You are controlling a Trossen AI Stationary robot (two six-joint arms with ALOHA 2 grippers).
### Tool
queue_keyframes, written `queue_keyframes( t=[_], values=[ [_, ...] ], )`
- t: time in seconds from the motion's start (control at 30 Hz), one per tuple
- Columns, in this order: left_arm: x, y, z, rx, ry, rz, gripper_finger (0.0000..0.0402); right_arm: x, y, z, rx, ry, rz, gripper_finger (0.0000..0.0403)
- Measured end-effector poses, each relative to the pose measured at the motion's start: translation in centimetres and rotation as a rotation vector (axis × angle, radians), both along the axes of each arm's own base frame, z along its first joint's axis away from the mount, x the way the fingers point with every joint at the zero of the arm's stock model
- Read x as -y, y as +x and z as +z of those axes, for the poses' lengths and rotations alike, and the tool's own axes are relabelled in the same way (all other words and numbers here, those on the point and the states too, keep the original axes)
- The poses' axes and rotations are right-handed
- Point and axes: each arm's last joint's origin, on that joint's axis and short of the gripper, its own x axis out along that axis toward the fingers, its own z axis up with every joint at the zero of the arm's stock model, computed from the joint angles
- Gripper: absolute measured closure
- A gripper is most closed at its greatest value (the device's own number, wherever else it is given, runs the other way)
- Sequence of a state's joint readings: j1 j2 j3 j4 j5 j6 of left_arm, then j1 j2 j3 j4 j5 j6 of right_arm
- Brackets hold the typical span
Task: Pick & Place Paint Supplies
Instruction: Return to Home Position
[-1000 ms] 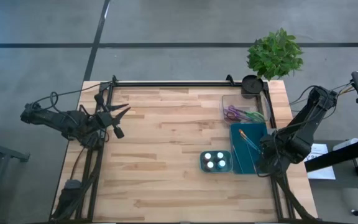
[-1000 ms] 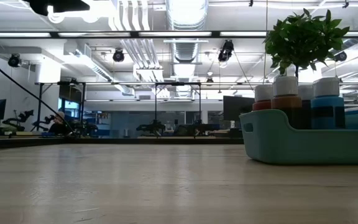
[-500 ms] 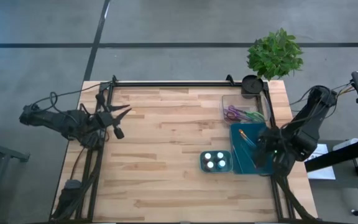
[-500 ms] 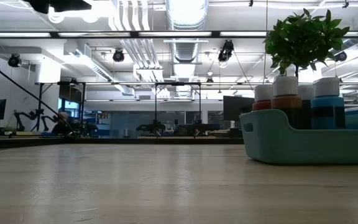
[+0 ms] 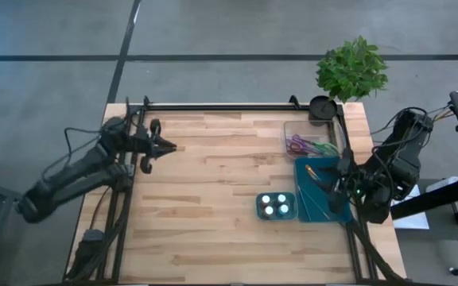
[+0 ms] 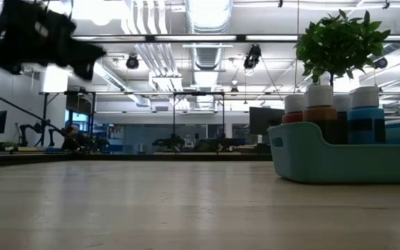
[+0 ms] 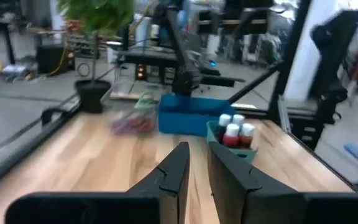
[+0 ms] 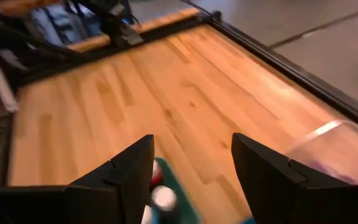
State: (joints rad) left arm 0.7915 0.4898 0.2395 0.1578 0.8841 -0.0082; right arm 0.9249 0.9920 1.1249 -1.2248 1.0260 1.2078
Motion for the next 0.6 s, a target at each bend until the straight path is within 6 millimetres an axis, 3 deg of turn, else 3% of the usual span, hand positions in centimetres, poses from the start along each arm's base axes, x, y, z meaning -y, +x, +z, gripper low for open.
queue_keyframes(
  t=[0.13,0.3,0.43,0.6],
  values=[
    [0.4,-1.3,-5.1,0.034,-0.11,0.059,0.034,-1.0,0.8,-0.2,0.052,0.028,0.043,0.0192],
    [2.5,-0.9,-6.1,-0.074,-0.096,0.121,0.0368,-1.7,1.3,-0.2,0.084,0.038,0.07,0.0191],
    [5.1,-0.3,-5.6,-0.023,0.037,0.107,0.0394,-1.9,1.5,-0.1,0.087,0.035,0.066,0.0191],
    [8.3,0.0,-5.7,-0.029,0.155,0.104,0.0391,-2.0,1.6,0.0,0.094,0.041,0.065,0.0191]
  ],
)
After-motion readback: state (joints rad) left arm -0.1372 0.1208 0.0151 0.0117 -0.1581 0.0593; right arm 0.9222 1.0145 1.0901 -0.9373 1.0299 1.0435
